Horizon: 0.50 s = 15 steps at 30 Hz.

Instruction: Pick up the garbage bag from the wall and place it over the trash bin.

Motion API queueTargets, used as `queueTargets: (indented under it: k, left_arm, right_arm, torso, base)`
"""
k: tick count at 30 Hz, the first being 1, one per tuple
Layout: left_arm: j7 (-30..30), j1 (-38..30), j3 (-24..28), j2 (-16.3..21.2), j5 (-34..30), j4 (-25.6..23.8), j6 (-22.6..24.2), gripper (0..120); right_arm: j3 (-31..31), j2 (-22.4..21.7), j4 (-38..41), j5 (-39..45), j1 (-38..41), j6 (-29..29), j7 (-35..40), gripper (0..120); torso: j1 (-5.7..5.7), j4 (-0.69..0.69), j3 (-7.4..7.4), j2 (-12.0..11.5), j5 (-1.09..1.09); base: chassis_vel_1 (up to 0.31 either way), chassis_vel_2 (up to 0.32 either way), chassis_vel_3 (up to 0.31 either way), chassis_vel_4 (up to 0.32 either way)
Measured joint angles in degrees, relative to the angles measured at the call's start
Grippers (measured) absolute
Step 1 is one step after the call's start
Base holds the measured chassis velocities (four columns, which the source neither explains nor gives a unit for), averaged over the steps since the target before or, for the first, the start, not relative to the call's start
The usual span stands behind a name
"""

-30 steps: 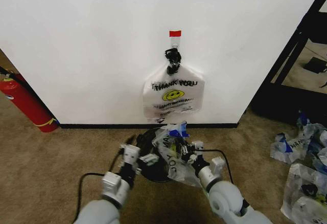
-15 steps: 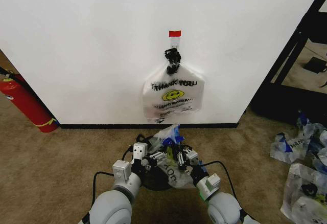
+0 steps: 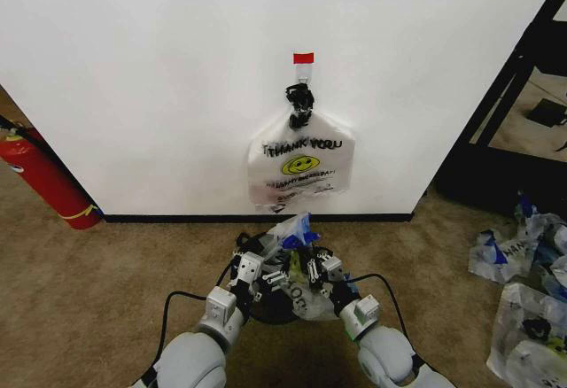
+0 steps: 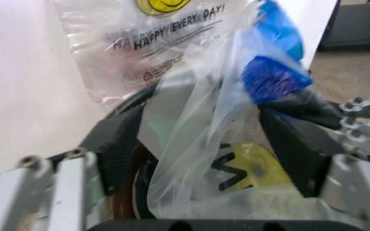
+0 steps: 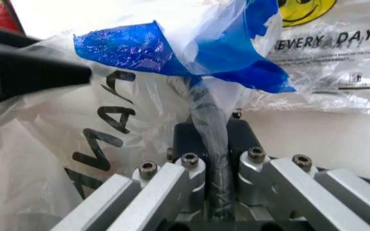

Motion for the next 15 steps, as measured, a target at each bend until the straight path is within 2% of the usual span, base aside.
queueTargets:
  k: [2,3,7,9,15]
  left_arm:
    - [-0.46,-1.10,0.50,-0.18,-0.06,0.86,0.67,63]
    - [-0.46,-1.10,0.50,-0.18,-0.06,0.86,0.67,63]
    - [-0.84,-2.50,1.14,-0.31,-0.33,1.67,1.25,43]
    - [-0.88,-2.70,1.23,-0.34,-0.38,1.76,1.20,42]
    - [-1.43,-4.23,1.99,-0.62,-1.13,1.94,-0.01,16]
  right_arm:
    - [0.07,-0.08,0.16,0.95,0.28,-0.21,-0.02,1]
    - [0.07,-0.08,0.16,0.95,0.28,-0.21,-0.02,1]
    - [-0.03,-0.20,0.31,1.14,0.55,-0.41,-0.12,1]
    - [-0.06,-0.18,0.31,1.14,0.59,-0.45,-0.12,1]
    - [-0.32,0.27,-0.57,1.14,0.94,-0.97,-0.01,1]
  torso:
    - [0.00,0.01,0.00,0.00,0.00]
    - [0.00,0.01,0.00,0.00,0.00]
    - [0.00,0.00,0.00,0.00,0.00]
    - [0.00,0.01,0.00,0.00,0.00]
    - [0.00,0.00,0.00,0.00,0.00]
  base:
    - [0.000,0.000,0.000,0.000]
    - [0.000,0.000,0.000,0.000]
    - [0.000,0.000,0.000,0.000]
    - [0.000,0.000,0.000,0.000]
    - [0.000,0.000,0.000,0.000]
